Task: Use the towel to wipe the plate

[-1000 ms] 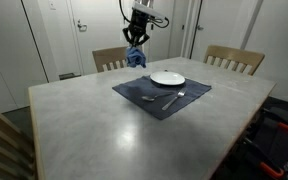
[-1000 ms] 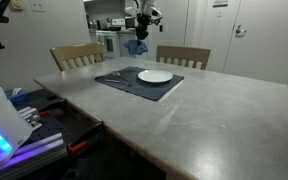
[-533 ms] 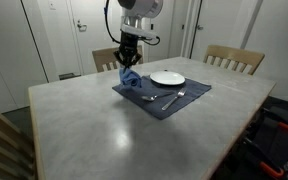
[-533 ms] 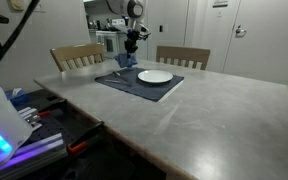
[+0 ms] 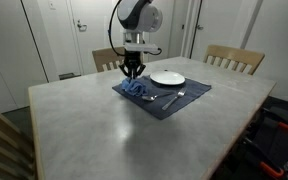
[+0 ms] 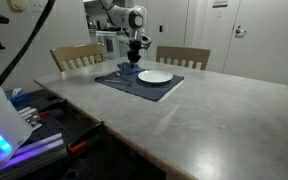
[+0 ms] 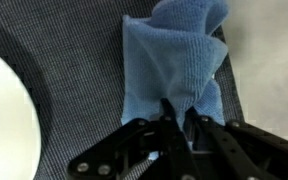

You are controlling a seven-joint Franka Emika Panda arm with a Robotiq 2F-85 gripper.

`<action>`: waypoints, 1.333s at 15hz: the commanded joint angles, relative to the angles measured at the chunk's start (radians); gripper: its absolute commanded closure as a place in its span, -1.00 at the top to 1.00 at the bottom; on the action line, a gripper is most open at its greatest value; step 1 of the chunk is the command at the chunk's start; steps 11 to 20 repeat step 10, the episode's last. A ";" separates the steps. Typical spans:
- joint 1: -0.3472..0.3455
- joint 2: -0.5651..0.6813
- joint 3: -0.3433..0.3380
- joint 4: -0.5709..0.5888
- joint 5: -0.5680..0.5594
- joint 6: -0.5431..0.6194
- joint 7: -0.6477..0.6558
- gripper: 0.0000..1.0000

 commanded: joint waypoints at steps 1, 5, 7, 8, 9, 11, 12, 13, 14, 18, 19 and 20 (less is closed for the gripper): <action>-0.013 -0.045 -0.003 -0.014 -0.005 -0.025 -0.017 -0.07; -0.036 -0.123 0.006 -0.033 -0.002 -0.060 -0.060 0.47; -0.043 -0.161 0.010 -0.037 0.000 -0.080 -0.083 0.75; -0.046 -0.173 0.011 -0.035 0.000 -0.091 -0.092 0.90; -0.049 -0.183 0.013 -0.031 0.003 -0.103 -0.101 0.97; -0.053 -0.190 0.018 -0.031 0.009 -0.101 -0.114 1.00; -0.053 -0.190 0.018 -0.031 0.009 -0.101 -0.114 1.00; -0.053 -0.190 0.018 -0.031 0.009 -0.101 -0.114 1.00; -0.053 -0.190 0.018 -0.031 0.009 -0.101 -0.114 1.00; -0.053 -0.190 0.018 -0.031 0.009 -0.101 -0.114 1.00; -0.053 -0.190 0.018 -0.031 0.009 -0.101 -0.114 1.00; -0.053 -0.190 0.018 -0.031 0.009 -0.101 -0.114 1.00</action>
